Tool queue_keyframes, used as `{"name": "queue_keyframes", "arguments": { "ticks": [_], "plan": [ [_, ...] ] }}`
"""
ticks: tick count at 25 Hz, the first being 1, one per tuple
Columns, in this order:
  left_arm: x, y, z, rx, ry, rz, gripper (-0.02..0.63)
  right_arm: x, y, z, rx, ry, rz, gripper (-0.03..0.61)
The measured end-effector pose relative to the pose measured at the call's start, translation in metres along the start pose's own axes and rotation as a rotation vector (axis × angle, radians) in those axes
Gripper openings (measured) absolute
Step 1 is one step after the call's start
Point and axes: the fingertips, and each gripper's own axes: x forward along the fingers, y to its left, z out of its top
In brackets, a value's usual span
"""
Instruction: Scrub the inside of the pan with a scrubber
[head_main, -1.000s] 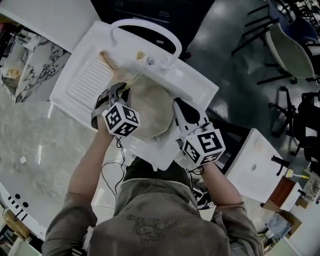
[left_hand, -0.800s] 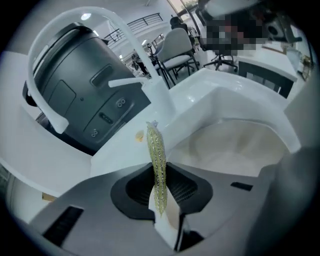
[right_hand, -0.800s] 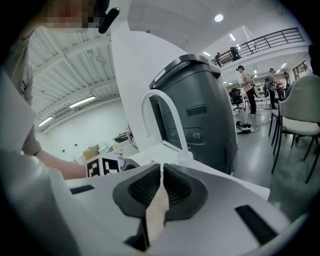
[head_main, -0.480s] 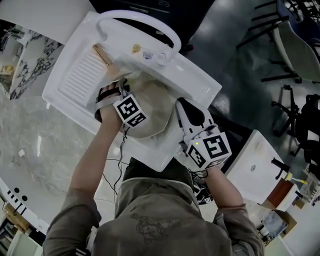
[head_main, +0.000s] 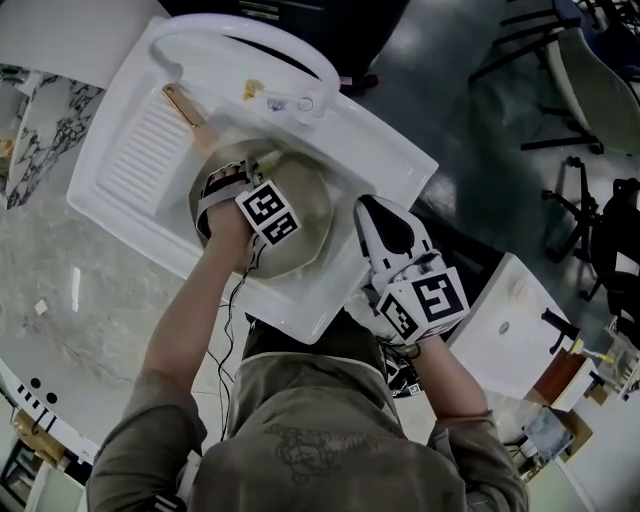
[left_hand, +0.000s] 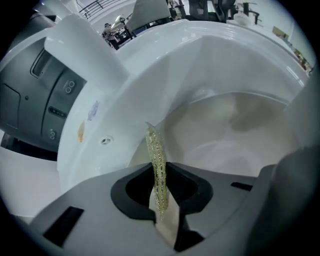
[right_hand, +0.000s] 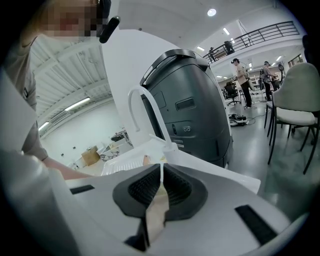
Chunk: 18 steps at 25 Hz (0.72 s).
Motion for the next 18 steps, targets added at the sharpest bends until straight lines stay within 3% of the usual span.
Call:
{"name": "queue_keyframes", "arguments": {
  "ticks": [10, 18],
  "plan": [
    [0.006, -0.047, 0.039, 0.083, -0.057, -0.196, 0.075, -0.014, -0.021, -0.005, 0.019, 0.009, -0.03, 0.037],
    [-0.02, -0.103, 0.038, 0.142, -0.116, -0.46, 0.075, -0.021, -0.025, -0.005, 0.023, 0.005, -0.036, 0.037]
  ]
}}
